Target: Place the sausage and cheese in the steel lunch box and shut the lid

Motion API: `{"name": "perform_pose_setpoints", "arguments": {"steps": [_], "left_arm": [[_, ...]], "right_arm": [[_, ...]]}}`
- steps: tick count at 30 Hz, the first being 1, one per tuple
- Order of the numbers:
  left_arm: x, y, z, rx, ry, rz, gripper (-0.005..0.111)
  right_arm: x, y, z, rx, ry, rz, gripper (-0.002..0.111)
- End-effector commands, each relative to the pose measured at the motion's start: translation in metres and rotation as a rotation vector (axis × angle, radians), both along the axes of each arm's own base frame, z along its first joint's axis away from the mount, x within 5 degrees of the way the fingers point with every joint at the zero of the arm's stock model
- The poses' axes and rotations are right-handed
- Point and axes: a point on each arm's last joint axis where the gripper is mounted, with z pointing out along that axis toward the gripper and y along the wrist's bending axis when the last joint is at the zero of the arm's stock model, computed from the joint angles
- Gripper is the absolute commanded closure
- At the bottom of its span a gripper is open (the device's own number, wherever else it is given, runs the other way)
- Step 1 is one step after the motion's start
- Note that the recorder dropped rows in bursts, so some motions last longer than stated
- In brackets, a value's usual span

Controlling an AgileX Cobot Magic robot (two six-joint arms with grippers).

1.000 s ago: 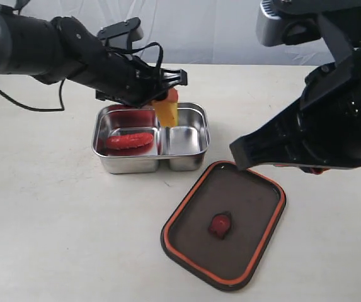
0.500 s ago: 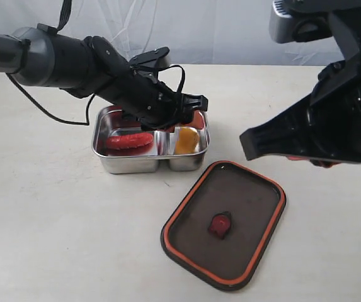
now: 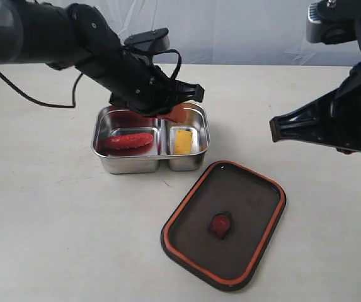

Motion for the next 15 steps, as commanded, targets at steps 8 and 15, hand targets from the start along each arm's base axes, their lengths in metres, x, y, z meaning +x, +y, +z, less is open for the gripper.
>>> {"name": "perform_pose_setpoints", "arguments": {"steps": [8, 15], "left_arm": [[-0.052, 0.041, 0.051, 0.134, -0.039, -0.010, 0.106], [-0.094, 0.067, 0.038, 0.151, -0.020, 0.002, 0.106]], "right_arm": [[0.024, -0.023, -0.044, 0.119, 0.129, -0.069, 0.109], [0.052, -0.040, -0.068, 0.093, 0.274, -0.112, 0.106]]}}
